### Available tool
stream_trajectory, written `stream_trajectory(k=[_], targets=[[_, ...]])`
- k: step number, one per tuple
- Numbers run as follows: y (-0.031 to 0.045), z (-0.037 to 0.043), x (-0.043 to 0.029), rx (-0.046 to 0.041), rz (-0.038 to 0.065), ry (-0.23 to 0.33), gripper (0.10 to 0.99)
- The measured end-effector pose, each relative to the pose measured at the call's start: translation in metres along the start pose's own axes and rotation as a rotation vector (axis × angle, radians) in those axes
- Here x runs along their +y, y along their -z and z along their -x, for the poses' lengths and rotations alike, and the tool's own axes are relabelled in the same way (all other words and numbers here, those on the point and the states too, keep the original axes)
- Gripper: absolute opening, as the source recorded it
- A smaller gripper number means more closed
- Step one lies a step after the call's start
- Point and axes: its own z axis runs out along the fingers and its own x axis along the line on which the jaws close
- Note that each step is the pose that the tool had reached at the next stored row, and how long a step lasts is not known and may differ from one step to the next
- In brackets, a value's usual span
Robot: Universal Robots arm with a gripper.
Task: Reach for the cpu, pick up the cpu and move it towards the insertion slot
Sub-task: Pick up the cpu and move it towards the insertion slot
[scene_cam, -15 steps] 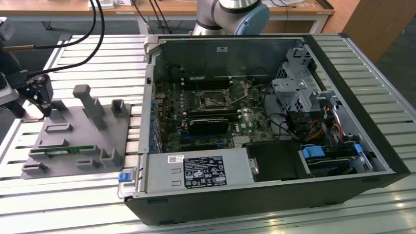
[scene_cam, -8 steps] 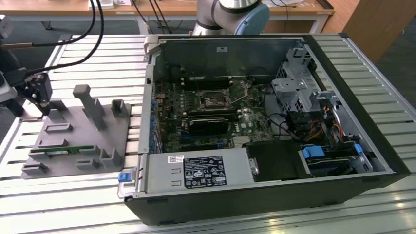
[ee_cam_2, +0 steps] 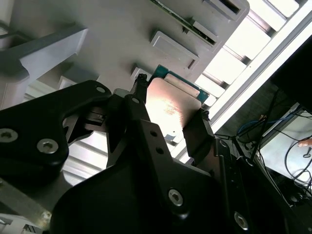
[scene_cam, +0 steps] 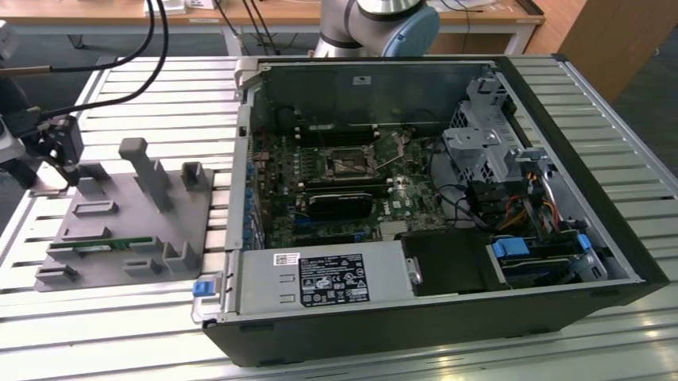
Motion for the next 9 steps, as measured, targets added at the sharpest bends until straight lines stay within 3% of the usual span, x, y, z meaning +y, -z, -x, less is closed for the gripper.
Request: stream_trajectory(k=[9], targets=[[0.0041, 0.0000, 0.0001, 0.0002, 0.000, 0.000, 0.545]])
